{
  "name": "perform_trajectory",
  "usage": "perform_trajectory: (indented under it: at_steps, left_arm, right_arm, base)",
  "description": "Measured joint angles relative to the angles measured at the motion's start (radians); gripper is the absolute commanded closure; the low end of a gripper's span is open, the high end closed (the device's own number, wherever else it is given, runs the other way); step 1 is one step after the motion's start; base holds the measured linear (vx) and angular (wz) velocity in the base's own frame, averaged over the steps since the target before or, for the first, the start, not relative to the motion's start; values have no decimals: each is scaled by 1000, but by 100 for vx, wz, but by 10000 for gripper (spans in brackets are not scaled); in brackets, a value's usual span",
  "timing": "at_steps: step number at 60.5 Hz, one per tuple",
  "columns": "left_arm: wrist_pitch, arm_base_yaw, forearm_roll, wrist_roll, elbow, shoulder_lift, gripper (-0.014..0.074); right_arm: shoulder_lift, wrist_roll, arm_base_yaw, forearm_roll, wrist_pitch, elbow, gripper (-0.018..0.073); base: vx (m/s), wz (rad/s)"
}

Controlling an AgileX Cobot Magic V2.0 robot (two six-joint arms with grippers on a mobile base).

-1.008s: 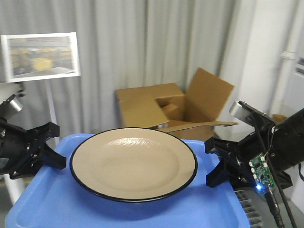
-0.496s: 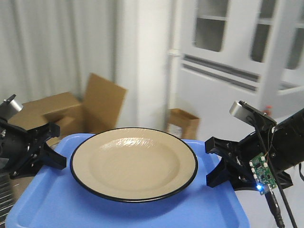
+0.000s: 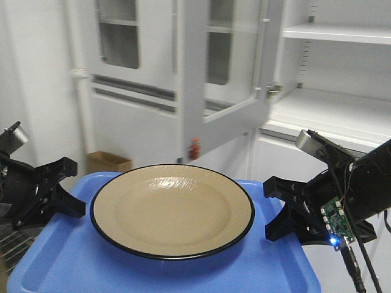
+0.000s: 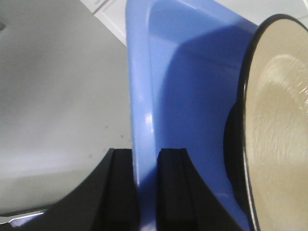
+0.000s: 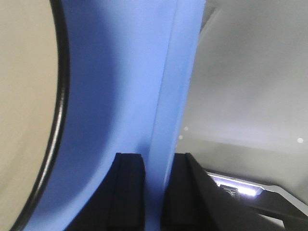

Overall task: Place disk in tray to left cabinet
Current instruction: 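Hold the tray with both grippers while driving to the open cabinet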

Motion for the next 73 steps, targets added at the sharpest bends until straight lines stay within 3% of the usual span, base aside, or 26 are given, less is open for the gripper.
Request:
perform_trajectory:
  at_steps: [34,73]
  left_arm:
    - [0,0,0,0,0,0,596]
    - [0,0,0,0,0,0,596]
  right_arm:
    - [0,0,0,0,0,0,561]
    - [0,0,0,0,1,0,561]
  base:
    - [16,-58]
    - [26,-26]
